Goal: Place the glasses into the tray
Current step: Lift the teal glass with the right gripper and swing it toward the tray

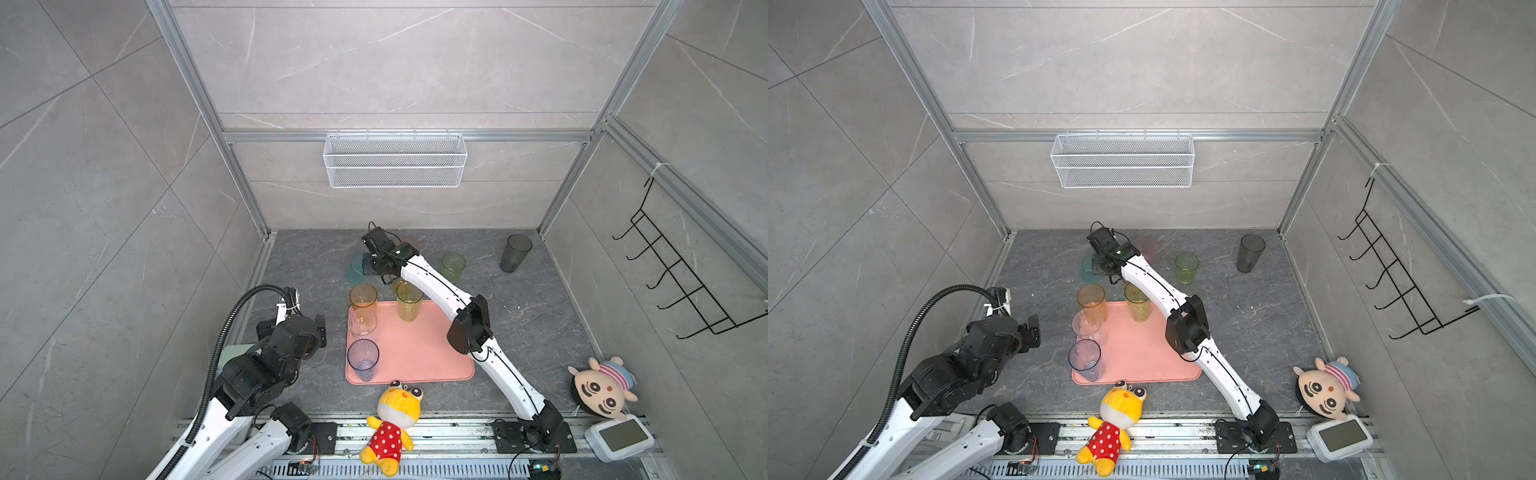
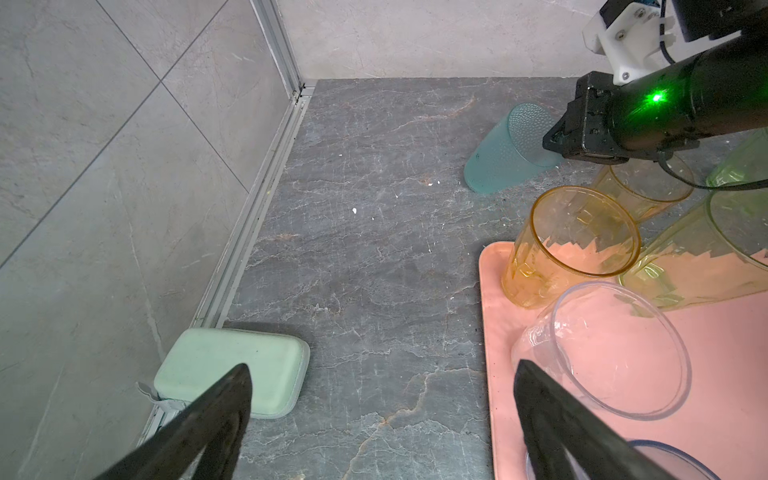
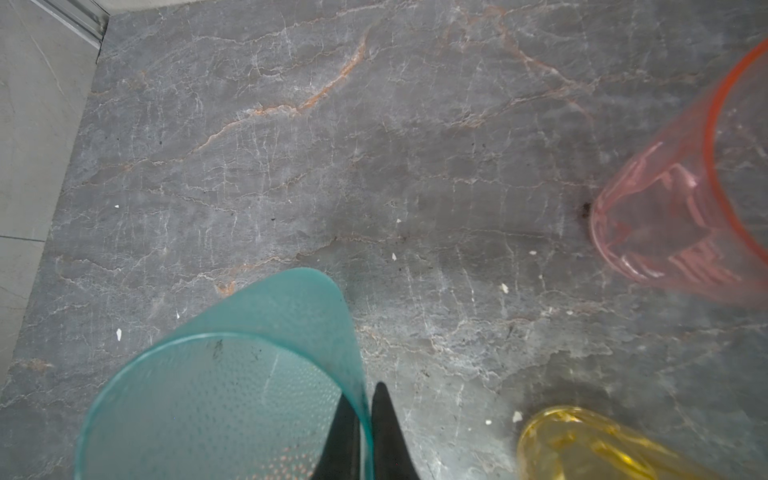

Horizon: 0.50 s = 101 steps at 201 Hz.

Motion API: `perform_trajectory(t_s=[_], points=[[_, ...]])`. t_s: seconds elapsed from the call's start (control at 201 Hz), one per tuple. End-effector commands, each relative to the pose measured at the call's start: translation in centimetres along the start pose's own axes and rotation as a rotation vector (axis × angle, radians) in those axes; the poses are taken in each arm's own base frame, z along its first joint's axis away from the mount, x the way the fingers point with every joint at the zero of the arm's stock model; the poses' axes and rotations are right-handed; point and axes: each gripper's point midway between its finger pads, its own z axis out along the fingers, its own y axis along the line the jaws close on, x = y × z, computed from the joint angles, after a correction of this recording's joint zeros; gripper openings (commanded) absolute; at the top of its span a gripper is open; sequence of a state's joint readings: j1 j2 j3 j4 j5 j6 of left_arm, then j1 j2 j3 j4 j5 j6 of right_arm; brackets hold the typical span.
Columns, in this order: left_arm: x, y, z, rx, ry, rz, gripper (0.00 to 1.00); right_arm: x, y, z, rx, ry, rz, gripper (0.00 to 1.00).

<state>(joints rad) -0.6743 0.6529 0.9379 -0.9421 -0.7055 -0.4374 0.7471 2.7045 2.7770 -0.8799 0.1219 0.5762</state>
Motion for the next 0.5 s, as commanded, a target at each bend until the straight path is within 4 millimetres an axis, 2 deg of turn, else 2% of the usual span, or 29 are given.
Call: perform_trajectory(t_s=[0.0,0.443,0.493,0.498], points=[[-0.3,0.3,-0.2,-0.012,-0.022,-0.024,0.98,-1.4,0.7,-1.8,-0.029,-0.029,-0.004,0.0],[-0.2,0.4,-0.2,-0.012,-0.022,-0.021,0.98,-4.1,1.1,-7.3,-0.031,-0.088,-0.031,0.0],[-0.2,0.3,-0.2,-0.012,-0.023,-0.022,0.98,-4.0,0.8,-7.2,-0.018,-0.082,-0.038,0.0],[-0.2,0.4,-0.2,-0.012,-0.022,-0.022,0.98,-4.4,1.0,-8.0,-0.024,-0.094,-0.038,0.0]])
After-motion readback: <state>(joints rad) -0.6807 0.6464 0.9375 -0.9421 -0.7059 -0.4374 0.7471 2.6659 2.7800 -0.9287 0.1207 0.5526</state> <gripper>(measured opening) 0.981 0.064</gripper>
